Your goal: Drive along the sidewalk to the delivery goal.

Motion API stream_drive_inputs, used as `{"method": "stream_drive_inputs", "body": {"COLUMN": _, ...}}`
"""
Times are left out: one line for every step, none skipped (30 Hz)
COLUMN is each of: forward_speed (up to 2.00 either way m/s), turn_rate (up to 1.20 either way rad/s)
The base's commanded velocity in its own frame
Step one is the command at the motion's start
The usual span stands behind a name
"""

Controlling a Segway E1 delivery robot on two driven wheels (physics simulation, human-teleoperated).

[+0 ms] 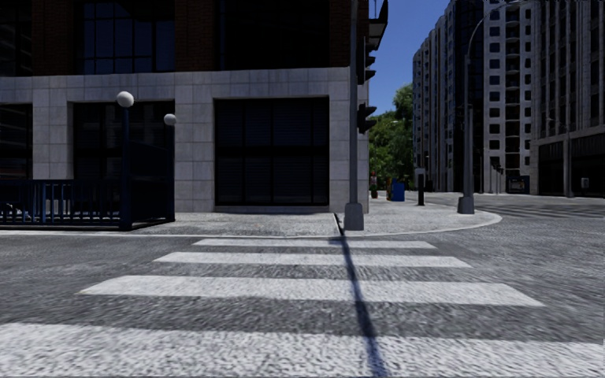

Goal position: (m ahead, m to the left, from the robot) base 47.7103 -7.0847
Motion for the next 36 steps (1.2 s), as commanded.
{"method": "stream_drive_inputs", "body": {"forward_speed": 2.0, "turn_rate": 0.0}}
{"method": "stream_drive_inputs", "body": {"forward_speed": 2.0, "turn_rate": 0.0}}
{"method": "stream_drive_inputs", "body": {"forward_speed": 2.0, "turn_rate": 0.0}}
{"method": "stream_drive_inputs", "body": {"forward_speed": 2.0, "turn_rate": 0.0}}
{"method": "stream_drive_inputs", "body": {"forward_speed": 2.0, "turn_rate": 0.0}}
{"method": "stream_drive_inputs", "body": {"forward_speed": 2.0, "turn_rate": 0.0}}
{"method": "stream_drive_inputs", "body": {"forward_speed": 2.0, "turn_rate": 0.0}}
{"method": "stream_drive_inputs", "body": {"forward_speed": 2.0, "turn_rate": 0.0}}
{"method": "stream_drive_inputs", "body": {"forward_speed": 2.0, "turn_rate": 0.0}}
{"method": "stream_drive_inputs", "body": {"forward_speed": 2.0, "turn_rate": 0.0}}
{"method": "stream_drive_inputs", "body": {"forward_speed": 2.0, "turn_rate": 0.0}}
{"method": "stream_drive_inputs", "body": {"forward_speed": 2.0, "turn_rate": 0.0}}
{"method": "stream_drive_inputs", "body": {"forward_speed": 2.0, "turn_rate": 0.0}}
{"method": "stream_drive_inputs", "body": {"forward_speed": 2.0, "turn_rate": 0.0}}
{"method": "stream_drive_inputs", "body": {"forward_speed": 2.0, "turn_rate": 0.0}}
{"method": "stream_drive_inputs", "body": {"forward_speed": 2.0, "turn_rate": 0.0}}
{"method": "stream_drive_inputs", "body": {"forward_speed": 2.0, "turn_rate": 0.0}}
{"method": "stream_drive_inputs", "body": {"forward_speed": 2.0, "turn_rate": 0.0}}
{"method": "stream_drive_inputs", "body": {"forward_speed": 2.0, "turn_rate": 0.0}}
{"method": "stream_drive_inputs", "body": {"forward_speed": 2.0, "turn_rate": 0.0}}
{"method": "stream_drive_inputs", "body": {"forward_speed": 2.0, "turn_rate": 0.0}}
{"method": "stream_drive_inputs", "body": {"forward_speed": 2.0, "turn_rate": 0.0}}
{"method": "stream_drive_inputs", "body": {"forward_speed": 2.0, "turn_rate": 0.0}}
{"method": "stream_drive_inputs", "body": {"forward_speed": 2.0, "turn_rate": 0.0}}
{"method": "stream_drive_inputs", "body": {"forward_speed": 2.0, "turn_rate": 0.0}}
{"method": "stream_drive_inputs", "body": {"forward_speed": 2.0, "turn_rate": 0.11}}
{"method": "stream_drive_inputs", "body": {"forward_speed": 2.0, "turn_rate": 0.4}}
{"method": "stream_drive_inputs", "body": {"forward_speed": 2.0, "turn_rate": 0.55}}
{"method": "stream_drive_inputs", "body": {"forward_speed": 2.0, "turn_rate": 0.59}}
{"method": "stream_drive_inputs", "body": {"forward_speed": 2.0, "turn_rate": 0.59}}
{"method": "stream_drive_inputs", "body": {"forward_speed": 2.0, "turn_rate": 0.24}}
{"method": "stream_drive_inputs", "body": {"forward_speed": 2.0, "turn_rate": 0.24}}
{"method": "stream_drive_inputs", "body": {"forward_speed": 2.0, "turn_rate": 0.09}}
{"method": "stream_drive_inputs", "body": {"forward_speed": 2.0, "turn_rate": 0.02}}
{"method": "stream_drive_inputs", "body": {"forward_speed": 2.0, "turn_rate": 0.0}}
{"method": "stream_drive_inputs", "body": {"forward_speed": 2.0, "turn_rate": 0.0}}
